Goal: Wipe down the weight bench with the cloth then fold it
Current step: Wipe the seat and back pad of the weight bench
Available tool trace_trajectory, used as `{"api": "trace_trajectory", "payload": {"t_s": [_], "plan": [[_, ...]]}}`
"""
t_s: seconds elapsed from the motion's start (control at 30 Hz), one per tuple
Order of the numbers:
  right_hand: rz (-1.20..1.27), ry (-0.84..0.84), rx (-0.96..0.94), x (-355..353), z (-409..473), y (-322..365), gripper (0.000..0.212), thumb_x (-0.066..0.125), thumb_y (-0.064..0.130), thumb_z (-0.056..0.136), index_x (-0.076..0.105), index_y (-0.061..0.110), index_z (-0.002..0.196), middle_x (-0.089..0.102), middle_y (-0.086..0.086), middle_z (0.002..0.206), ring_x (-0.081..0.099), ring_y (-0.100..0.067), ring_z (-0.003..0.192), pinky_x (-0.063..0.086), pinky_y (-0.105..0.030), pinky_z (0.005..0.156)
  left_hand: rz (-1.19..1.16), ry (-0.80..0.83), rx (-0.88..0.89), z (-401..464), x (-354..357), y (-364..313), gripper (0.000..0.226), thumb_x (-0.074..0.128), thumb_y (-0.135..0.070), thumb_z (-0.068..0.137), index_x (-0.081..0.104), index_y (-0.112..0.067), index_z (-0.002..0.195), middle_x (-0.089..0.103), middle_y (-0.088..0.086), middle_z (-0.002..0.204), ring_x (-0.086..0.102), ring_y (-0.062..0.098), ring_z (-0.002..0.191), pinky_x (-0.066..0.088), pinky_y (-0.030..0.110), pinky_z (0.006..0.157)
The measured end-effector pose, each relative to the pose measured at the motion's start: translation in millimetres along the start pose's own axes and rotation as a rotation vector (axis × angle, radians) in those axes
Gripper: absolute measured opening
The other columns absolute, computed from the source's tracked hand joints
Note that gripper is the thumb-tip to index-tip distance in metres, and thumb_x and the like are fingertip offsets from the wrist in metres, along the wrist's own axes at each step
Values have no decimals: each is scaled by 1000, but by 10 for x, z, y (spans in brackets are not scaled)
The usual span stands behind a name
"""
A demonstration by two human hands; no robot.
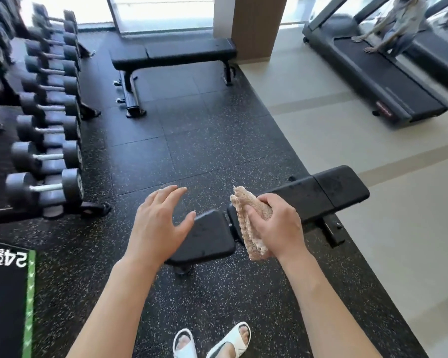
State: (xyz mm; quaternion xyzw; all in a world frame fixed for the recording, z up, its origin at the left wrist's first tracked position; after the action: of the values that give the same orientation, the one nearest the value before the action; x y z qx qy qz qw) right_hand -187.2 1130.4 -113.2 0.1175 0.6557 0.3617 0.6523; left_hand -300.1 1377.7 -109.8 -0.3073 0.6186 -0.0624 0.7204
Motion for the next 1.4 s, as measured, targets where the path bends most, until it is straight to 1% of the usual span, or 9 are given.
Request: {"api": "trace_trajectory", "payload": {"t_s": [0.23, 0.37, 0.5, 0.73, 0.8, 0.97, 1.1, 1.23, 1.4], "plan": [[-35, 78, -125, 446, -69, 481, 33, 68, 51, 90, 66, 23, 108, 67, 14, 96, 62, -7, 83, 53, -32, 77, 19, -46, -98, -284, -270, 551, 61, 61, -51, 93, 53, -25, 147, 53, -1, 151, 43, 23, 143, 37, 50, 119], [-30, 104, -204, 534, 23, 626, 33, 69, 48, 90, 66, 22, 110, 66, 13, 99, 62, -6, 85, 52, -28, 77, 10, -94, -141, -377, -340, 658, 67, 50, -59, 89, 56, -24, 146, 55, -2, 149, 45, 22, 141, 39, 49, 117], [-34, 165, -272, 692, 173, 561, 36, 69, 48, 91, 67, 20, 113, 67, 11, 102, 62, -7, 87, 48, -23, 76, 35, -113, -205, -410, -183, 659, 66, 51, -58, 89, 55, -24, 147, 54, -3, 149, 44, 21, 141, 40, 49, 116], [14, 300, -358, 1008, 230, 148, 33, 67, 48, 90, 66, 21, 109, 65, 13, 100, 60, -6, 87, 43, -19, 75, 69, -104, -342, -668, 377, 596, 66, 51, -58, 89, 54, -26, 147, 53, -4, 150, 43, 20, 142, 40, 51, 115], [15, 335, -372, 1098, 209, -14, 33, 66, 50, 90, 66, 22, 108, 65, 14, 99, 60, -5, 87, 44, -19, 76, 74, -98, -370, -739, 571, 579, 65, 52, -57, 89, 55, -26, 147, 52, -5, 150, 43, 18, 142, 40, 50, 116], [3, 371, -352, 1335, 156, -434, 28, 67, 49, 89, 64, 25, 103, 60, 15, 95, 58, -6, 81, 51, -30, 74, 64, -58, -401, -823, 1076, 686, 67, 49, -59, 90, 54, -25, 147, 53, -6, 150, 43, 17, 142, 40, 49, 116], [-24, 367, -332, 1624, 124, -715, 30, 66, 51, 89, 64, 23, 101, 55, 12, 97, 58, -9, 77, 51, -29, 70, 41, -25, -407, -775, 1485, 909, 67, 48, -60, 89, 55, -25, 147, 53, -5, 149, 43, 18, 142, 40, 50, 117], [-51, 377, -304, 2012, 79, -1043, 31, 67, 50, 89, 65, 22, 103, 54, 10, 98, 59, -11, 78, 51, -31, 70, 18, -3, -410, -708, 1916, 1242, 60, 65, -48, 93, 53, -25, 147, 52, -5, 150, 42, 19, 142, 38, 51, 118], [-72, 381, -290, 2528, -19, -1406, 29, 69, 47, 89, 64, 23, 103, 54, 11, 98, 59, -12, 79, 51, -32, 70, -16, 8, -408, -665, 2471, 1673, 63, 56, -54, 91, 53, -25, 147, 53, -4, 151, 42, 19, 142, 38, 51, 118]]}}
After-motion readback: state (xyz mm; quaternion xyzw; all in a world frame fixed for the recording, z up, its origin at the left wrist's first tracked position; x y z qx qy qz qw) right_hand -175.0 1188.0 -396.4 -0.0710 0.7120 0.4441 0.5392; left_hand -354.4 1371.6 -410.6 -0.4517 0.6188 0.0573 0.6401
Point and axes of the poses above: each hand's wrist, its own z-axis towards the middle knuckle, its own x-axis out of the palm, y = z × x, the point moved 9 cm from there along z, towards the middle knuckle
